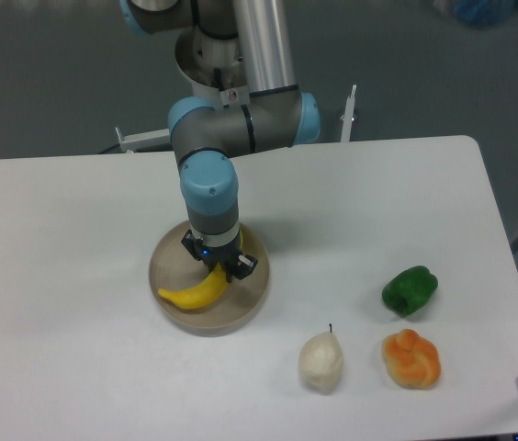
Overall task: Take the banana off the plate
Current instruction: 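Lower the open gripper onto the banana and close on it, then lift the banana up off the plate with the gripper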
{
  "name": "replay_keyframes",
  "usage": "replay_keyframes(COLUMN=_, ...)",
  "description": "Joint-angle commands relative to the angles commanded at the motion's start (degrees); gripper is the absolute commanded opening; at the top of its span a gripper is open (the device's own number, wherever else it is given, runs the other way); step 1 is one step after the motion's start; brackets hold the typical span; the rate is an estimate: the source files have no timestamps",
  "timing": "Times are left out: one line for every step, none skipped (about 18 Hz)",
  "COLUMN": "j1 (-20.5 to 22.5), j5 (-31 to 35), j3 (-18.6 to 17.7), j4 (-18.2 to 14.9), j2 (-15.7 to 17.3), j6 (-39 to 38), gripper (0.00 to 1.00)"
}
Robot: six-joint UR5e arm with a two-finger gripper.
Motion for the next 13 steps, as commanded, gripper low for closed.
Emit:
replay_keyframes(j1=0.0, j5=0.0, j3=0.0, j4=0.0, j2=0.1, j6=0.0, gripper=0.32)
replay_keyframes(j1=0.0, j5=0.0, j3=0.1, j4=-0.1, j2=0.3, j6=0.1, gripper=0.32)
replay_keyframes(j1=0.0, j5=0.2, j3=0.5, j4=-0.1, j2=0.4, j6=0.3, gripper=0.32)
replay_keyframes(j1=0.1, j5=0.1, j3=0.8, j4=-0.1, j2=0.8, j6=0.4, gripper=0.32)
replay_keyframes(j1=0.3, j5=0.0, j3=0.9, j4=0.0, j2=1.4, j6=0.7, gripper=0.32)
replay_keyframes(j1=0.8, j5=0.0, j3=1.2, j4=-0.1, j2=2.1, j6=1.3, gripper=0.32)
replay_keyframes(j1=1.7, j5=0.0, j3=1.7, j4=-0.4, j2=2.9, j6=2.4, gripper=0.32)
replay_keyframes(j1=2.5, j5=0.0, j3=1.9, j4=-0.8, j2=3.7, j6=3.6, gripper=0.32)
replay_keyframes(j1=3.5, j5=0.0, j3=2.3, j4=-0.9, j2=4.3, j6=5.1, gripper=0.32)
replay_keyframes(j1=4.5, j5=0.1, j3=2.8, j4=-1.0, j2=4.7, j6=6.5, gripper=0.32)
replay_keyframes(j1=5.4, j5=0.1, j3=3.2, j4=-1.0, j2=4.9, j6=7.9, gripper=0.32)
replay_keyframes(j1=6.1, j5=0.3, j3=3.7, j4=-1.0, j2=5.1, j6=8.9, gripper=0.33)
replay_keyframes(j1=7.1, j5=0.2, j3=4.2, j4=-1.0, j2=5.6, j6=9.6, gripper=0.33)
